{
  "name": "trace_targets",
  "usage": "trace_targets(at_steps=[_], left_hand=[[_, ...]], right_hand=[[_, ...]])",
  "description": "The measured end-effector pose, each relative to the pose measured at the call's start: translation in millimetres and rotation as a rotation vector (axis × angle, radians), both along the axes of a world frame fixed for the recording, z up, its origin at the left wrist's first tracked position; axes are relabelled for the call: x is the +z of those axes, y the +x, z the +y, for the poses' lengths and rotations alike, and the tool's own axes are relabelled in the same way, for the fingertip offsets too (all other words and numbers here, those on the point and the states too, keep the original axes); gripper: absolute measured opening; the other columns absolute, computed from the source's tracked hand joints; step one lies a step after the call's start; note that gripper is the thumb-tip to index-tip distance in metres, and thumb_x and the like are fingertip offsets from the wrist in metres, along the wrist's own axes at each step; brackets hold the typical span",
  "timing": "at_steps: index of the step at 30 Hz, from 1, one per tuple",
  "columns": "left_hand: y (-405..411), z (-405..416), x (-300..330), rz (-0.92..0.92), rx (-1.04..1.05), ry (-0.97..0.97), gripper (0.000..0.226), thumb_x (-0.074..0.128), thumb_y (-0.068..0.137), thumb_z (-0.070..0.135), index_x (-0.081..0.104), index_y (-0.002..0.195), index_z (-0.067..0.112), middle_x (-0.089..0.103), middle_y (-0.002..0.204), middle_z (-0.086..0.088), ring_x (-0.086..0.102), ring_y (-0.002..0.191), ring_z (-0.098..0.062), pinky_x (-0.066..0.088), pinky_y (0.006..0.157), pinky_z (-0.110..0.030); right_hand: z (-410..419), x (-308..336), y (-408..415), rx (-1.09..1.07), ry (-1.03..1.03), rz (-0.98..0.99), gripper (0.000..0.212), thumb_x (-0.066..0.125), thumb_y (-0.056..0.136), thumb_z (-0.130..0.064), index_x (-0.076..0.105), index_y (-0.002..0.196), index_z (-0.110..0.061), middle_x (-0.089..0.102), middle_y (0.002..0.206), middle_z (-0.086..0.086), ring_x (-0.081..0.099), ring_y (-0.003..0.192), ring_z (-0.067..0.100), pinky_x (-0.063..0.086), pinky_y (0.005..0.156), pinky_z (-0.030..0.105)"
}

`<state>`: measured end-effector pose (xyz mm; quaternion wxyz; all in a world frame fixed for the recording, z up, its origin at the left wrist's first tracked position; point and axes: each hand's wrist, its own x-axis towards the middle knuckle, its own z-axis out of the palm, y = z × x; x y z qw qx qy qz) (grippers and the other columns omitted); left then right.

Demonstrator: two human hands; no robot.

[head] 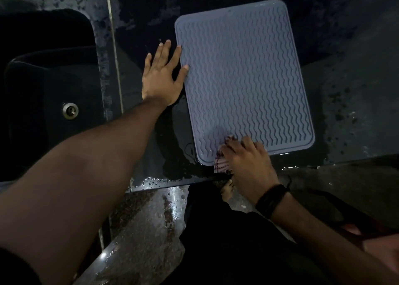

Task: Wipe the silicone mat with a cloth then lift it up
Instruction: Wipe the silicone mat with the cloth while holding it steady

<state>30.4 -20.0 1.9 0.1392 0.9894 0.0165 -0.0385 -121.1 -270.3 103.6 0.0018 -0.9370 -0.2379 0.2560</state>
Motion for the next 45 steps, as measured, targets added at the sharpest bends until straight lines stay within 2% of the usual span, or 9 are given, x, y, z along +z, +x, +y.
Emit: trace_targets(at_steps=[4, 7, 11, 16, 20, 28, 36, 42, 45], left_hand=[[0.0, 0.5, -1.4, 0.001, 0.0, -0.001, 0.065, 0.022, 0.106, 0.061, 0.02, 0.163, 0.03, 0.011, 0.172, -0.001, 0.005, 0.158, -0.017, 0.001, 0.128, -0.044], [0.7, 0.6, -1.2, 0.006, -0.002, 0.009, 0.065, 0.021, 0.106, 0.061, 0.019, 0.163, 0.031, 0.01, 0.172, -0.001, 0.004, 0.158, -0.017, 0.001, 0.128, -0.045], [0.3, 0.0, -1.7, 0.01, 0.001, 0.009, 0.066, 0.02, 0.106, 0.062, 0.019, 0.163, 0.031, 0.01, 0.172, -0.001, 0.004, 0.158, -0.017, 0.001, 0.128, -0.044], [0.2, 0.8, -0.8, -0.01, -0.004, 0.007, 0.064, 0.022, 0.107, 0.059, 0.021, 0.163, 0.029, 0.012, 0.172, -0.002, 0.006, 0.158, -0.019, 0.002, 0.128, -0.044], [0.4, -0.2, -1.1, 0.001, 0.001, 0.008, 0.064, 0.023, 0.107, 0.059, 0.019, 0.163, 0.03, 0.011, 0.172, -0.002, 0.004, 0.158, -0.017, 0.0, 0.128, -0.043], [0.8, 0.0, -2.2, -0.009, 0.007, 0.008, 0.064, 0.025, 0.107, 0.059, 0.021, 0.163, 0.03, 0.013, 0.171, -0.001, 0.006, 0.158, -0.017, 0.001, 0.128, -0.043], [1.9, 1.0, -2.4, -0.001, 0.005, 0.006, 0.064, 0.023, 0.107, 0.06, 0.02, 0.163, 0.03, 0.012, 0.172, -0.002, 0.005, 0.158, -0.017, 0.001, 0.128, -0.044], [1.3, 2.1, -4.7, -0.005, -0.002, 0.006, 0.064, 0.024, 0.107, 0.06, 0.02, 0.163, 0.03, 0.011, 0.172, -0.002, 0.005, 0.158, -0.018, 0.001, 0.128, -0.044], [1.7, 2.4, -5.3, 0.001, 0.001, 0.017, 0.065, 0.023, 0.106, 0.061, 0.019, 0.163, 0.03, 0.011, 0.172, -0.002, 0.005, 0.158, -0.018, 0.001, 0.128, -0.044]], right_hand=[[17.4, 7.6, 10.1, -0.048, 0.061, -0.068, 0.048, 0.057, 0.074, -0.011, 0.056, 0.121, -0.02, 0.053, 0.129, 0.001, 0.043, 0.116, 0.026, 0.039, 0.094, 0.044], [46.8, -1.2, 21.1, -0.039, 0.138, -0.113, 0.048, 0.052, 0.079, -0.015, 0.055, 0.127, -0.017, 0.052, 0.132, 0.005, 0.043, 0.119, 0.028, 0.039, 0.098, 0.046], [56.4, -17.4, 10.3, 0.007, 0.083, -0.129, 0.047, 0.051, 0.084, -0.015, 0.049, 0.132, -0.015, 0.047, 0.135, 0.006, 0.04, 0.123, 0.028, 0.036, 0.101, 0.045], [25.0, -11.0, -18.1, 0.071, 0.043, -0.006, 0.054, 0.035, 0.079, -0.014, 0.052, 0.129, -0.018, 0.045, 0.141, 0.004, 0.035, 0.124, 0.027, 0.037, 0.099, 0.045], [10.4, -0.3, -18.3, 0.085, 0.04, 0.074, 0.046, 0.052, 0.077, -0.017, 0.055, 0.123, -0.021, 0.05, 0.135, 0.0, 0.036, 0.124, 0.025, 0.035, 0.099, 0.042], [49.5, -8.6, 30.8, 0.034, 0.083, -0.113, 0.047, 0.059, 0.082, -0.023, 0.054, 0.128, -0.015, 0.052, 0.134, 0.006, 0.038, 0.123, 0.028, 0.035, 0.099, 0.046], [24.2, -5.1, -8.9, 0.131, 0.008, -0.02, 0.051, 0.03, 0.083, -0.017, 0.053, 0.129, -0.016, 0.046, 0.139, 0.005, 0.038, 0.127, 0.029, 0.036, 0.101, 0.047], [24.8, 11.4, 33.0, 0.057, 0.047, -0.068, 0.052, 0.034, 0.078, -0.02, 0.054, 0.126, -0.019, 0.05, 0.134, 0.004, 0.038, 0.125, 0.028, 0.037, 0.1, 0.048], [43.6, 4.0, 73.6, -0.003, 0.072, -0.23, 0.046, 0.056, 0.077, -0.021, 0.057, 0.123, -0.017, 0.056, 0.128, 0.008, 0.043, 0.12, 0.031, 0.039, 0.098, 0.05]])
